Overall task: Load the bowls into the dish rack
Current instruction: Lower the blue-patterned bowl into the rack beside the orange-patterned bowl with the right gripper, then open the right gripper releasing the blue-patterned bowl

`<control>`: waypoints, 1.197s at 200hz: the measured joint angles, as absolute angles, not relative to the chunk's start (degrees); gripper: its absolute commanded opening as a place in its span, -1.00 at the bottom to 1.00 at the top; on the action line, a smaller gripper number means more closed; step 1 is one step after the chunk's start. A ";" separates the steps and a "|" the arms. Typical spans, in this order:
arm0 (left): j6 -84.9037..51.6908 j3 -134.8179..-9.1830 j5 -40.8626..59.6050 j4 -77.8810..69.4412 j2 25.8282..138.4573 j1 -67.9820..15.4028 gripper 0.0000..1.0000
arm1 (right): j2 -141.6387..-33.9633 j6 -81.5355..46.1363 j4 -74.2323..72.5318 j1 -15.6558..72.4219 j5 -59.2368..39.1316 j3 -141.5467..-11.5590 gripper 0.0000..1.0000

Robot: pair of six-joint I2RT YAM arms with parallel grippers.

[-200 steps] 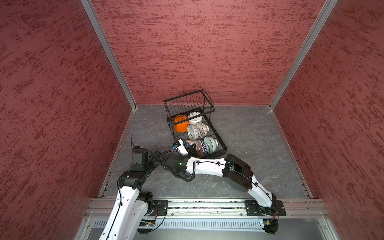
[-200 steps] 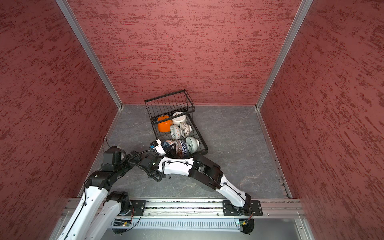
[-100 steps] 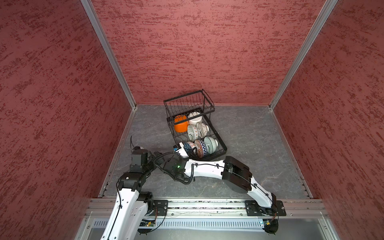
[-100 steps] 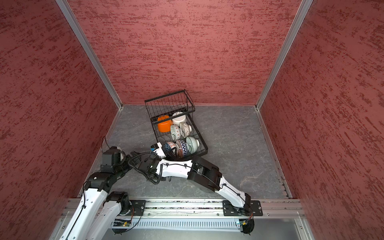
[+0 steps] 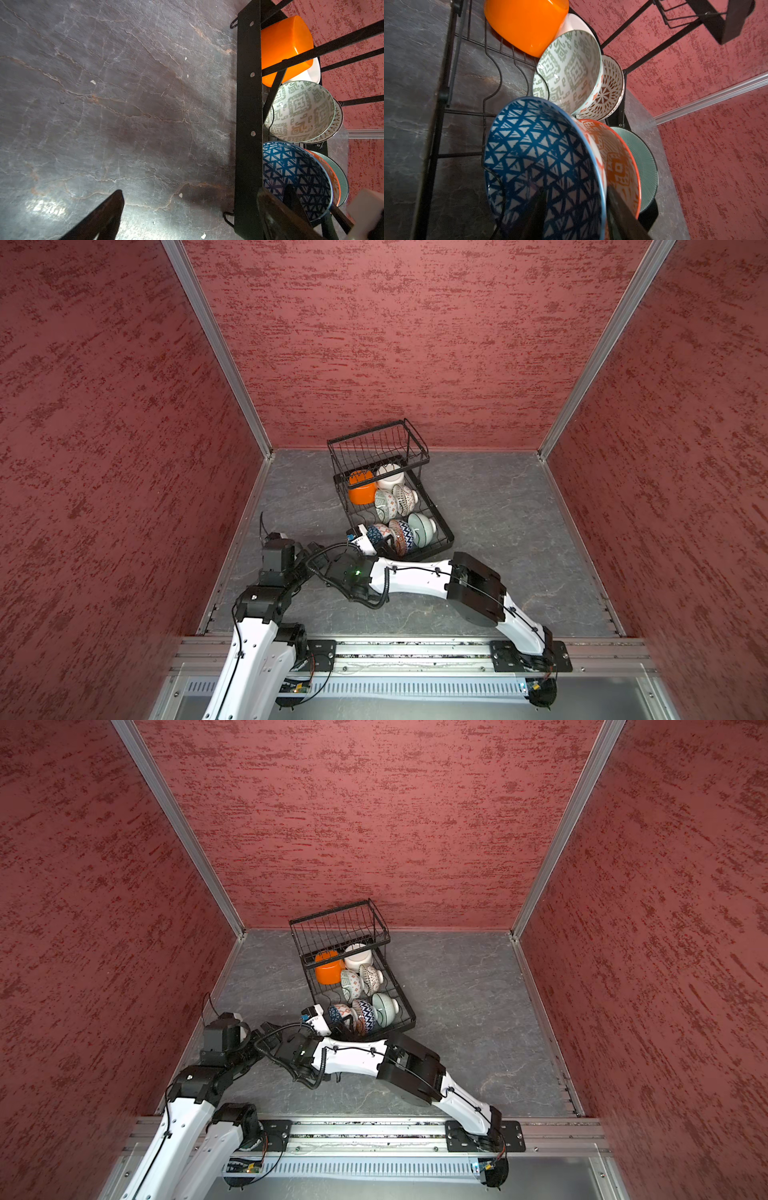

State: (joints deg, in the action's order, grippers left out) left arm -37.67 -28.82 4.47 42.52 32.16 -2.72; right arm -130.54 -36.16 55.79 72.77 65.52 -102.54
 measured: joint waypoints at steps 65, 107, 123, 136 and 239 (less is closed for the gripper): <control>-37.47 -28.82 6.00 41.60 31.86 -2.55 0.99 | -124.55 -30.52 46.35 73.30 58.76 -96.36 0.01; -37.43 -28.82 6.22 40.40 31.86 -2.52 0.99 | -122.67 -29.45 44.03 72.62 56.05 -94.87 0.04; -37.43 -28.82 6.22 40.10 31.86 -2.50 0.99 | -121.86 -29.10 43.05 72.34 54.85 -94.35 0.08; -37.43 -28.82 6.22 39.94 31.86 -2.48 0.99 | -121.05 -28.82 42.06 72.12 54.06 -93.95 0.11; -37.12 -29.26 6.39 39.75 32.45 -1.21 0.99 | -112.44 -26.00 36.18 70.00 52.36 -91.13 0.34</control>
